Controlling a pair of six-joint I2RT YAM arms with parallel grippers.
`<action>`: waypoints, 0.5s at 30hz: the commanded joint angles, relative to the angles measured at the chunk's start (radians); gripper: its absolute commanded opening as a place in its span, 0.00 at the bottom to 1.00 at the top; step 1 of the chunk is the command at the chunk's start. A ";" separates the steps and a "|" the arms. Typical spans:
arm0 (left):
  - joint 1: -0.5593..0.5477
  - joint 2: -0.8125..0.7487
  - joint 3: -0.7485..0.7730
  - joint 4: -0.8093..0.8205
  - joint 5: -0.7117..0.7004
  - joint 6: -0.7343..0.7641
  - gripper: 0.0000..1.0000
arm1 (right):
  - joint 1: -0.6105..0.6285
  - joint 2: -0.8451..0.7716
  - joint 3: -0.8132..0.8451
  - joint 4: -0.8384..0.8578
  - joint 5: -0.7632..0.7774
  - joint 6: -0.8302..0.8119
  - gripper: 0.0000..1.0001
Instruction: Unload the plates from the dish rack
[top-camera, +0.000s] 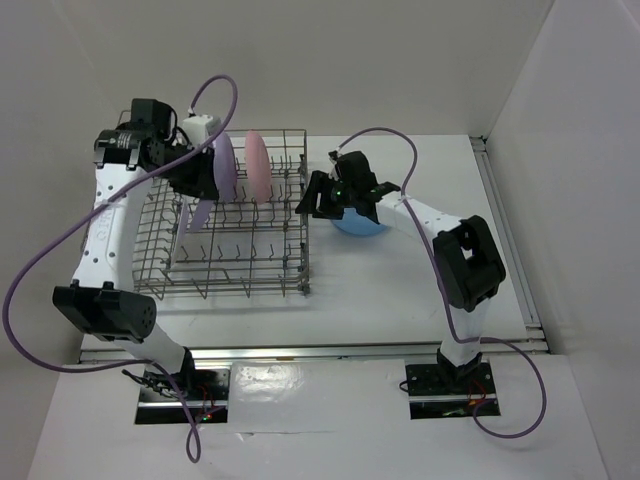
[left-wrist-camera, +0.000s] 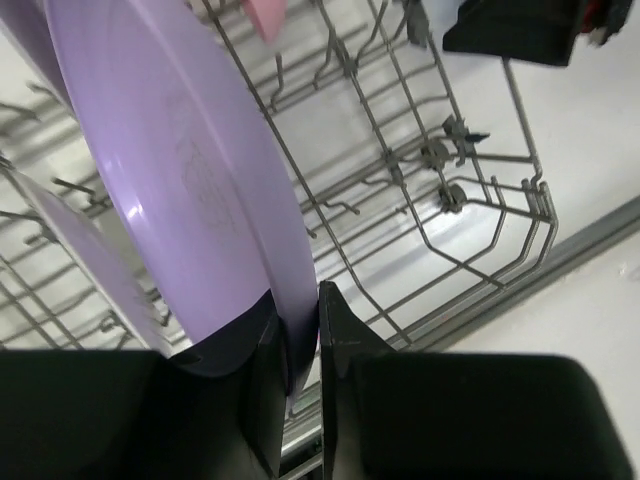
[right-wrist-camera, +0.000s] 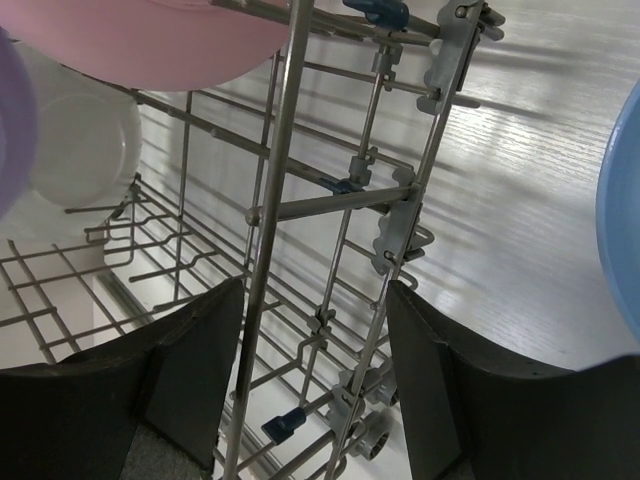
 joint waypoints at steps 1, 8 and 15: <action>-0.003 -0.030 0.089 -0.003 0.054 0.057 0.00 | 0.009 -0.028 0.034 -0.023 0.017 0.008 0.66; -0.088 -0.012 0.140 -0.024 -0.004 0.108 0.00 | -0.084 -0.117 0.062 -0.122 0.027 -0.011 0.69; -0.341 -0.044 0.046 0.132 -0.344 0.270 0.00 | -0.293 -0.238 0.091 -0.166 -0.055 -0.106 0.74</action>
